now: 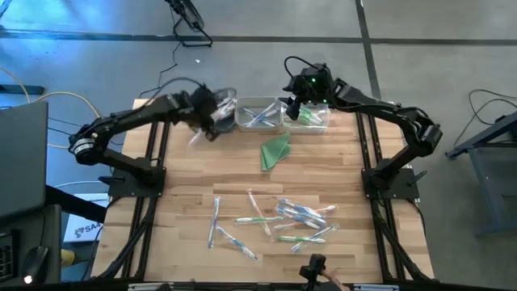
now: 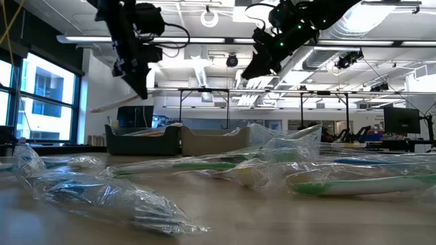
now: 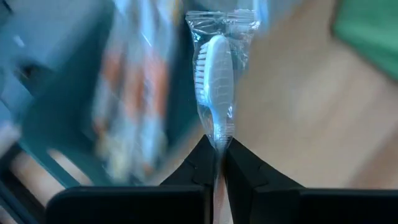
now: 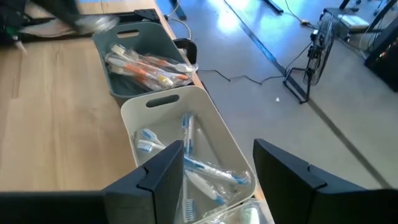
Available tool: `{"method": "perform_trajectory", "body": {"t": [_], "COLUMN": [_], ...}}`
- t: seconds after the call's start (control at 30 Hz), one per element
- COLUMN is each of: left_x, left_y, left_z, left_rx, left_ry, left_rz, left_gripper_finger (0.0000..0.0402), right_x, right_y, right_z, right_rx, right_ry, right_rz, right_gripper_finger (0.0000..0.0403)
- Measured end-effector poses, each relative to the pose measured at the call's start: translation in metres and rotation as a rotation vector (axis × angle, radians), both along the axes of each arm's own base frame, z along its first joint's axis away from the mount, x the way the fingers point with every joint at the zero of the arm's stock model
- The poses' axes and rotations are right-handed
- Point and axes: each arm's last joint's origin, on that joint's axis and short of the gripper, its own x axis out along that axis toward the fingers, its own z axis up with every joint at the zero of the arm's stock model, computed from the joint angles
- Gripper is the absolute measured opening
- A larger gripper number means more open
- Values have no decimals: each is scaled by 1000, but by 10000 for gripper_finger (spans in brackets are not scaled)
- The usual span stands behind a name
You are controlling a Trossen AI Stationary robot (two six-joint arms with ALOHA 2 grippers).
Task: Pick & Place Toothbrushes
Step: Put the orange toothbrush into the dark blue bin
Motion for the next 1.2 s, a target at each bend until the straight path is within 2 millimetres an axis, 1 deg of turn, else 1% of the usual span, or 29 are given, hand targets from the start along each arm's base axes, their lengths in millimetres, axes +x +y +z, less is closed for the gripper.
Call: {"method": "perform_trajectory", "body": {"t": [0.13,0.27,0.43,0.57,0.67,1.03,1.2], "left_x": [-10,-16,-24,-24,-20,0,4], "left_y": [29,50,65,73,80,103,108], "left_z": [16,26,31,31,25,-18,-37], "left_rx": [125,228,305,353,370,319,337], "left_ry": [-60,-139,-154,-143,-120,32,61], "left_rz": [17,14,-13,-37,-64,-188,-230], "left_gripper_finger": [9,9,9,9,9,9,9], "right_x": [0,0,0,0,0,0,0], "right_y": [0,0,0,0,0,0,0], "right_z": [0,0,0,0,0,0,0], "right_rx": [39,46,46,46,46,106,107], "right_ry": [-20,-24,-24,-25,-25,-57,-58], "right_rz": [-25,-29,-29,-29,-29,-66,-67], "right_gripper_finger": [188,188,188,188,188,188,188]}}
